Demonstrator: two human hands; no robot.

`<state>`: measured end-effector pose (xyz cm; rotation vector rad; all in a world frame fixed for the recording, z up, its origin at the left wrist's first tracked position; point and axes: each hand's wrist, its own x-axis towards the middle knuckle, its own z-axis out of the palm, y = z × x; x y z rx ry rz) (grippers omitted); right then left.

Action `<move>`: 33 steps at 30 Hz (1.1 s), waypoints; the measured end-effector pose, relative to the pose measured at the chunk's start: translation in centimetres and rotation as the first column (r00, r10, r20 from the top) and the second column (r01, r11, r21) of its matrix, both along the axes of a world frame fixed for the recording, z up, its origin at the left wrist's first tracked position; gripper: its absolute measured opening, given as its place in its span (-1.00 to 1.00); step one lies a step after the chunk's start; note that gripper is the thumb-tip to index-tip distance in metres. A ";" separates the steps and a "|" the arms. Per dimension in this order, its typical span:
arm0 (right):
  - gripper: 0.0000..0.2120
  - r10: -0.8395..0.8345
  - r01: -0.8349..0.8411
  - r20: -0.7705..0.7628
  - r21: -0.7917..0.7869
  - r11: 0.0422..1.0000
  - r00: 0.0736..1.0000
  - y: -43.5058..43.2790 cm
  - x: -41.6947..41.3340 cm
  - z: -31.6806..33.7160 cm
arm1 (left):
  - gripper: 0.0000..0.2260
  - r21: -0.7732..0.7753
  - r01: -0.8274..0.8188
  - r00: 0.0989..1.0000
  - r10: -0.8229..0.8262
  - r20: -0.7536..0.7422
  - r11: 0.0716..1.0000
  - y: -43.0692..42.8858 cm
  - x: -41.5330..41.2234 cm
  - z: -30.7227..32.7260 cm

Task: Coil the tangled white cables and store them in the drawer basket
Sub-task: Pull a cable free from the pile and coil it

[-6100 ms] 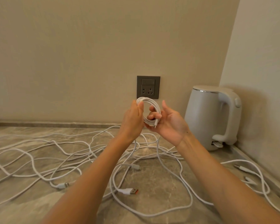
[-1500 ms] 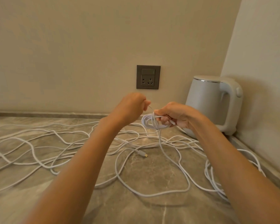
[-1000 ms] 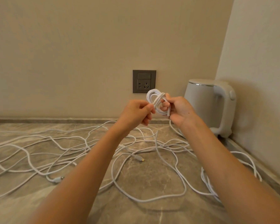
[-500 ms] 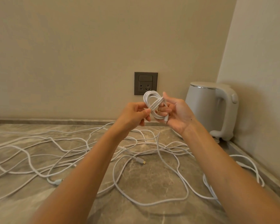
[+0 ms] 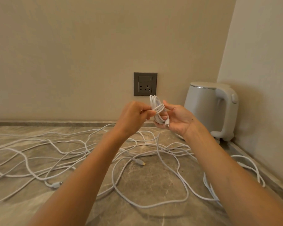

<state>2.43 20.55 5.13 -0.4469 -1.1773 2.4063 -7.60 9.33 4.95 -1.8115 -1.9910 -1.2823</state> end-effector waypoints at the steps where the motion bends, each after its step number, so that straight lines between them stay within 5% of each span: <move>1: -0.71 -0.001 0.001 0.015 0.000 1.000 1.000 0.0 0.0 0.0 | -0.77 0.003 -0.002 0.998 0.002 -0.064 1.000 0.0 0.0 0.1; 10: -0.79 -0.071 0.073 0.138 -0.010 0.997 0.988 0.0 -0.4 -0.8 | -0.81 -0.185 -0.097 0.886 0.000 -0.464 0.978 0.2 0.0 0.0; 25: -0.67 -0.005 -0.013 0.263 0.068 0.998 0.965 -1.0 -1.1 -1.8 | -0.86 -0.226 -0.086 0.891 -0.026 -0.453 0.970 0.3 0.1 0.0; 33: -0.68 -0.013 0.005 0.194 0.043 0.999 0.981 -0.9 -1.3 -2.0 | -0.86 -0.192 -0.114 0.917 0.029 -0.399 0.975 0.3 0.8 0.0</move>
